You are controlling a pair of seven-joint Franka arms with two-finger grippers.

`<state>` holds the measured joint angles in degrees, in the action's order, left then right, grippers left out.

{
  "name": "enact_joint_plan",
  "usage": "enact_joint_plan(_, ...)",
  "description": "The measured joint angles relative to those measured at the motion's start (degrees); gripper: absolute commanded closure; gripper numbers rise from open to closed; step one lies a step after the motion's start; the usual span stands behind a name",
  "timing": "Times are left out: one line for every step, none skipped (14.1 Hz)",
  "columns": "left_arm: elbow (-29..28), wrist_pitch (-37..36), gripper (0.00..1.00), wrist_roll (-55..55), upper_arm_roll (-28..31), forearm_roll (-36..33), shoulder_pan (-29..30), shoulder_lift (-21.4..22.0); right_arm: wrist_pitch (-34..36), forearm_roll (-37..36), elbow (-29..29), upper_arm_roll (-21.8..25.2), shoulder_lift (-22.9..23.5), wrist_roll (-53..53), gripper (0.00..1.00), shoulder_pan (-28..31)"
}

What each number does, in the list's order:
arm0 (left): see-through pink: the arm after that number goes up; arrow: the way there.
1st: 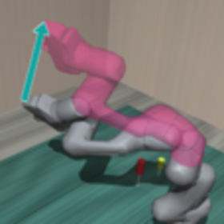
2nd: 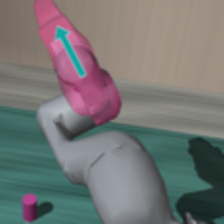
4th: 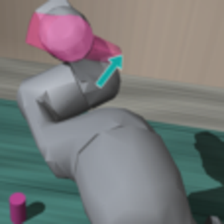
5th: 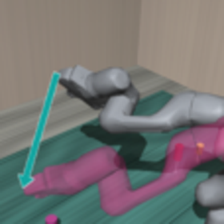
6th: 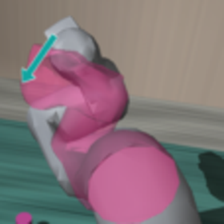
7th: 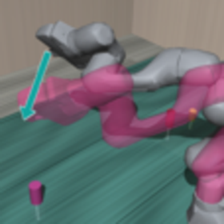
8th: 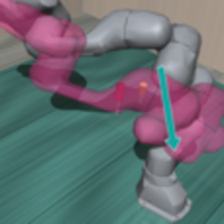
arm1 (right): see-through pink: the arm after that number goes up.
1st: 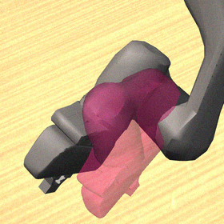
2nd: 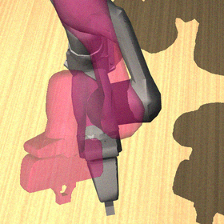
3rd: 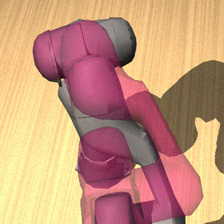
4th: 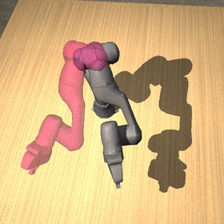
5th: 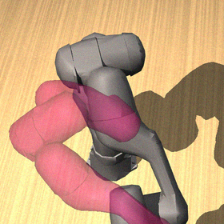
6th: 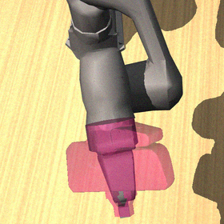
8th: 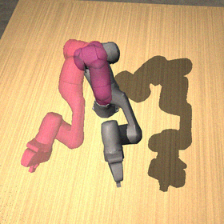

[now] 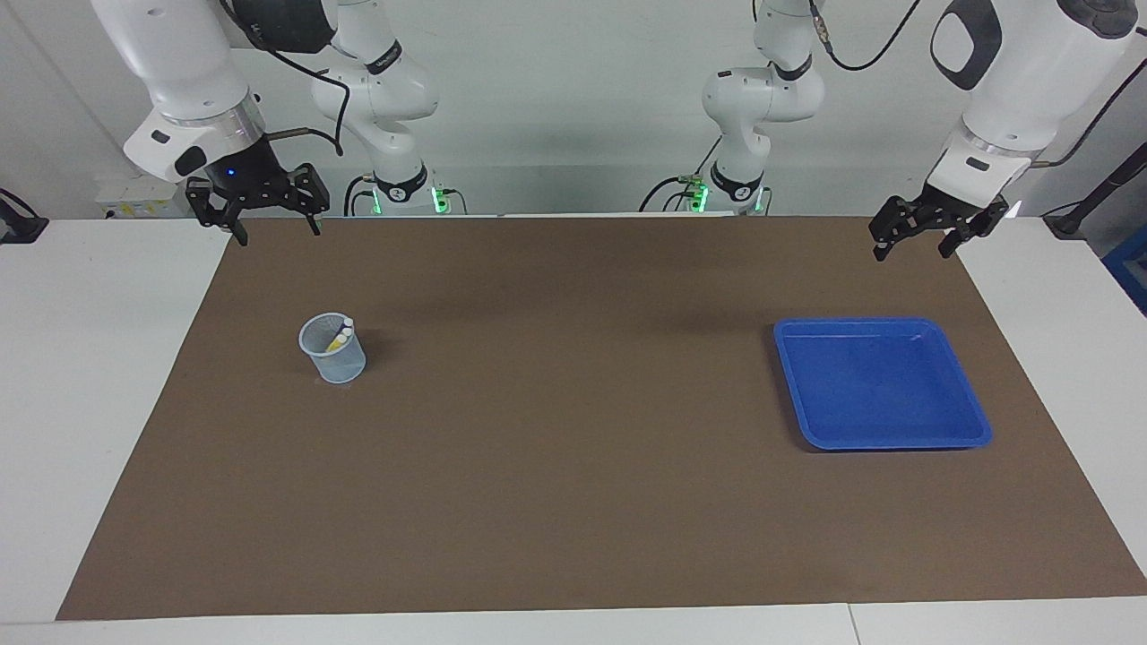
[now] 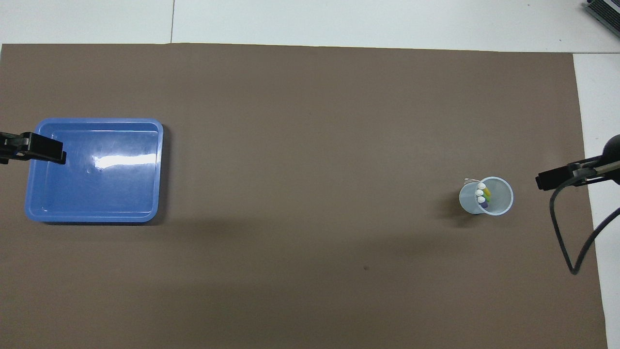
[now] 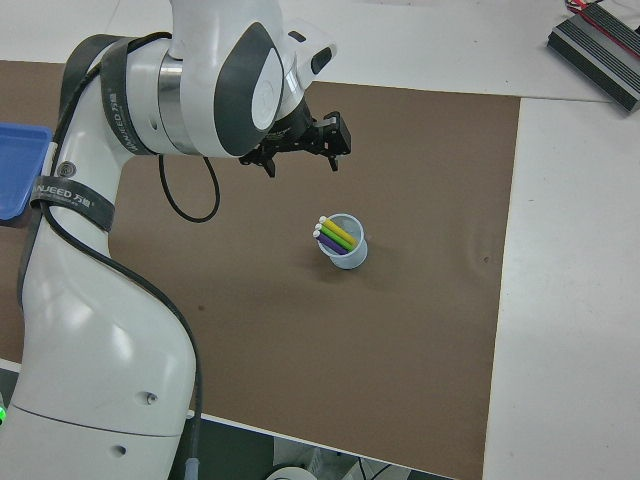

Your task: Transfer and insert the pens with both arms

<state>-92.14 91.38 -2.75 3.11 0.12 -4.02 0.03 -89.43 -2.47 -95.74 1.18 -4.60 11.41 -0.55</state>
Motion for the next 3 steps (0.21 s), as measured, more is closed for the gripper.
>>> enact_joint_plan(0.0, 0.1, 0.00, 0.0, 0.0, 0.9, 0.0, 0.0, 0.0, 0.0, 0.0, 0.0, 0.0, 0.0, 0.00, 0.0)
enact_joint_plan(0.0, 0.1, 0.00, 0.0, 0.0, 1.5, 0.0, 0.0, 0.0, 0.1, 0.0, -0.1, 0.0, 0.0, 0.00, -0.1)
enact_joint_plan(0.0, 0.2, 0.00, 0.0, 0.1, 1.9, 0.0, 0.0, 0.0, 0.1, 0.0, -0.1, 0.0, 0.0, 0.00, -0.1)
